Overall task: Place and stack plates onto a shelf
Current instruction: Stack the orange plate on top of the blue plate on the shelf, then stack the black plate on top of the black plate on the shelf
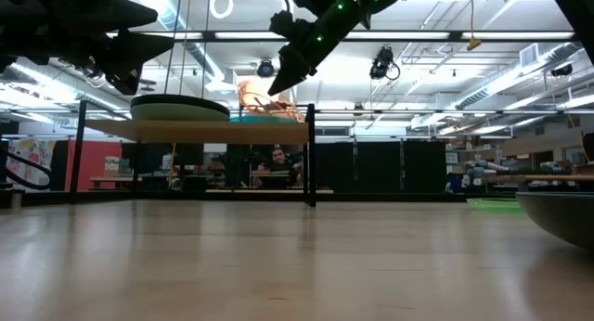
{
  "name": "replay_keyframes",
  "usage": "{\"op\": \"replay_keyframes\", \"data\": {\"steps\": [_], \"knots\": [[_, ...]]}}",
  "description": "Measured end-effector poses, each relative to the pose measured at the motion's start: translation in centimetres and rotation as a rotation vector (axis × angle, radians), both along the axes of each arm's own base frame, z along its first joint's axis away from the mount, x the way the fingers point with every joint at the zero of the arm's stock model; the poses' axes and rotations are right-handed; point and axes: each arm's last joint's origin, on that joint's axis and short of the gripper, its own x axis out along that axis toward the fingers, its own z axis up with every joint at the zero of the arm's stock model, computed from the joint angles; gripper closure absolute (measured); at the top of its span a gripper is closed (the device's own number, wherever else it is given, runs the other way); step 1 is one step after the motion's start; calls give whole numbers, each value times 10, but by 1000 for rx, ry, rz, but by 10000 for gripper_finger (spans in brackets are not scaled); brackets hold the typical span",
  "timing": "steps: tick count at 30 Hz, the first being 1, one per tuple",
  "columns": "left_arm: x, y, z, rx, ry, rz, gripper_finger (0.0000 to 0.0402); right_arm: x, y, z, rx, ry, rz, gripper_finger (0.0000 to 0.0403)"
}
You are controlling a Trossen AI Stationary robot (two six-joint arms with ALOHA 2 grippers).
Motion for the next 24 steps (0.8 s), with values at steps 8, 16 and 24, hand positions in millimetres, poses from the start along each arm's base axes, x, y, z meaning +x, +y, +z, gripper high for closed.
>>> {"op": "replay_keyframes", "data": {"steps": [8, 16, 24], "knots": [[0, 0, 0, 0, 0, 0, 216, 0, 0, 0, 0, 0, 0, 376], [0, 0, 0, 0, 0, 0, 216, 0, 0, 0, 0, -1, 0, 331], [0, 0, 0, 0, 0, 0, 216, 0, 0, 0, 0, -1, 0, 274]]}}
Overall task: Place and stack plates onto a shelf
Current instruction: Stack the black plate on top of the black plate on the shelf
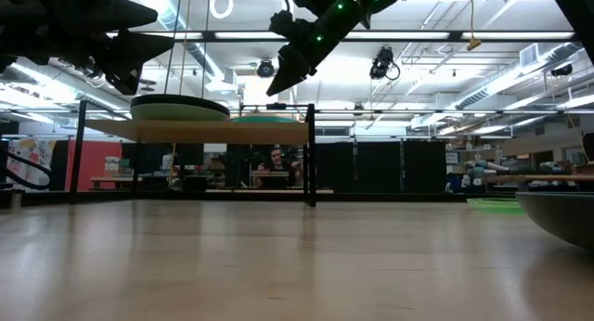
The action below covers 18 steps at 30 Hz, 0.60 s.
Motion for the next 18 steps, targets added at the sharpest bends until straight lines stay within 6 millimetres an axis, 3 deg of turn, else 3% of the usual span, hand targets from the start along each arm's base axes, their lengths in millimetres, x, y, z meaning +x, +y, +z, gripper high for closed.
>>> {"op": "replay_keyframes", "data": {"steps": [10, 18], "knots": [[0, 0, 0, 0, 0, 0, 216, 1, 1, 1, -4, -16, 3, 229], [0, 0, 0, 0, 0, 0, 216, 11, 25, 6, -15, -72, 58, 228]]}}
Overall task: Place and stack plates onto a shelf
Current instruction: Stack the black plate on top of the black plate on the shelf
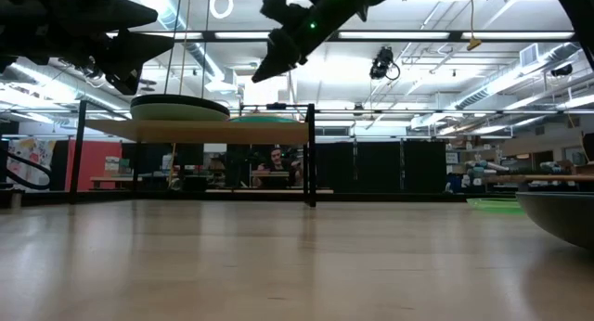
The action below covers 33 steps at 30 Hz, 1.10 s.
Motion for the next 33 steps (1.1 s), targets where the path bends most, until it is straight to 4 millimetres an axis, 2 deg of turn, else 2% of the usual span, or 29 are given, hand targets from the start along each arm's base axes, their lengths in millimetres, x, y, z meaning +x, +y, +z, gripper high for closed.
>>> {"op": "replay_keyframes", "data": {"steps": [6, 12, 18, 25, 30, 33], "knots": [[0, 0, 0, 0, 0, 0, 216, 5, 32, 0, -12, 13, 31, 227], [0, 0, 0, -23, 1, -1, 216, -5, 74, 5, 89, 72, 40, 230], [0, 0, 0, -28, 0, -1, 216, -32, 118, 15, 175, 198, 86, 231], [0, 0, 0, -28, 0, -1, 216, -78, 169, 22, 335, 439, 140, 231], [0, 0, 0, -28, 0, -1, 216, -98, 205, 18, 359, 555, 149, 231], [0, 0, 0, -28, 0, -1, 216, -107, 225, 8, 347, 594, 187, 231]]}}
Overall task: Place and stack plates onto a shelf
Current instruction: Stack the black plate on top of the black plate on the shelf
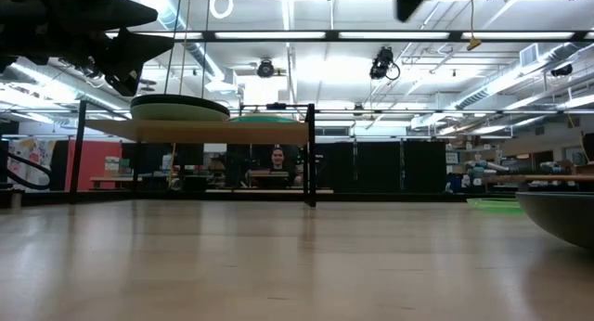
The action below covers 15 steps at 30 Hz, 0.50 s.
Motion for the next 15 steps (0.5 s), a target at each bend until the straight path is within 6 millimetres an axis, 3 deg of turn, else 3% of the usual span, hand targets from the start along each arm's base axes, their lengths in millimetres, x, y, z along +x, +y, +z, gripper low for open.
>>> {"op": "replay_keyframes", "data": {"steps": [6, 15], "knots": [[0, 0, 0, 0, 0, 0, 216, -15, 23, -27, -14, 81, 23, 230], [0, 0, 0, 0, 0, 0, 216, -32, 28, -84, 33, 217, -21, 231]]}}
